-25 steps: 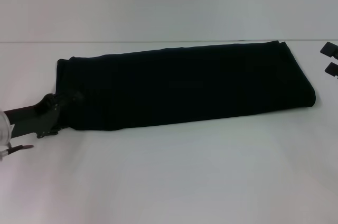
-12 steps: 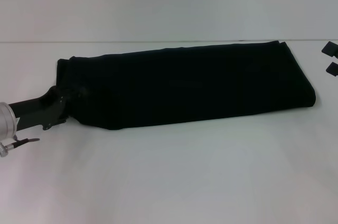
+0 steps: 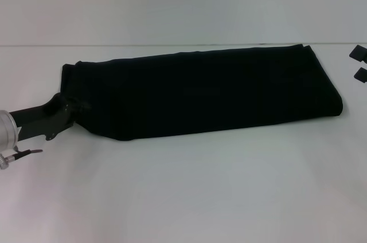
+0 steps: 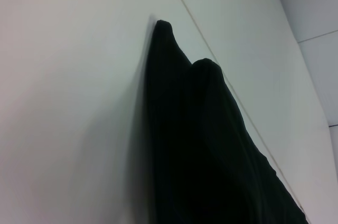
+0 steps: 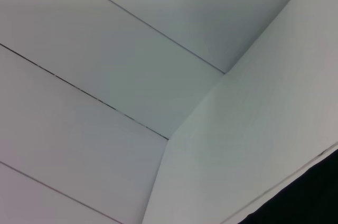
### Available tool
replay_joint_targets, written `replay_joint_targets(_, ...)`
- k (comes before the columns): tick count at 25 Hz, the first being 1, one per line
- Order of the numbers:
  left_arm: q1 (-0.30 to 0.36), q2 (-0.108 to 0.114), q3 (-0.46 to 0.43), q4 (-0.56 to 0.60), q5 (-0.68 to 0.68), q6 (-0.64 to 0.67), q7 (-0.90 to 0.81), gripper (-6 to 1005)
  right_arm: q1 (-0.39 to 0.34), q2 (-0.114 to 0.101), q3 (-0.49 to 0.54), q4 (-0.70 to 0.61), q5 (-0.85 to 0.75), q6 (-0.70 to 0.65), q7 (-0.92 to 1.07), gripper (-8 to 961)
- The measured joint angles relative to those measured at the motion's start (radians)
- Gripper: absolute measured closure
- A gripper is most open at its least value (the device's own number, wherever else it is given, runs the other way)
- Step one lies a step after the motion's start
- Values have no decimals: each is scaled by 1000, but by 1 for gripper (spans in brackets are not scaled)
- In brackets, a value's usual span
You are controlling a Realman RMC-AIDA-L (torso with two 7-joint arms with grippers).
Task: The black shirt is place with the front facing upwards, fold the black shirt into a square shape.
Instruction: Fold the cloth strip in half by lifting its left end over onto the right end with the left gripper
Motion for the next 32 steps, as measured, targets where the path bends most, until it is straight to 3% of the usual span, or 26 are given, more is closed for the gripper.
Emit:
replay_joint_targets(6,4,1,6,15,0,0,58,758,0,0,1,1,0,1,0,12)
replay_joint_targets(11,36,-2,-2,56,-1,-41,101,929,-1,-1,5,2,0,4,0,13)
replay_joint_targets(18,105,-2,-24,90,-15,-54,97,929,-6,-3,20,9,-1,12,6,13)
replay_joint_targets(25,174,-5,-114,136,-16,-39,106,914,-3,-8,30,24,-1,19,0,13)
replay_joint_targets(32,167,-7,-116,146,-12,-21,126,900,5,-7,28,25,-5,20,0,13)
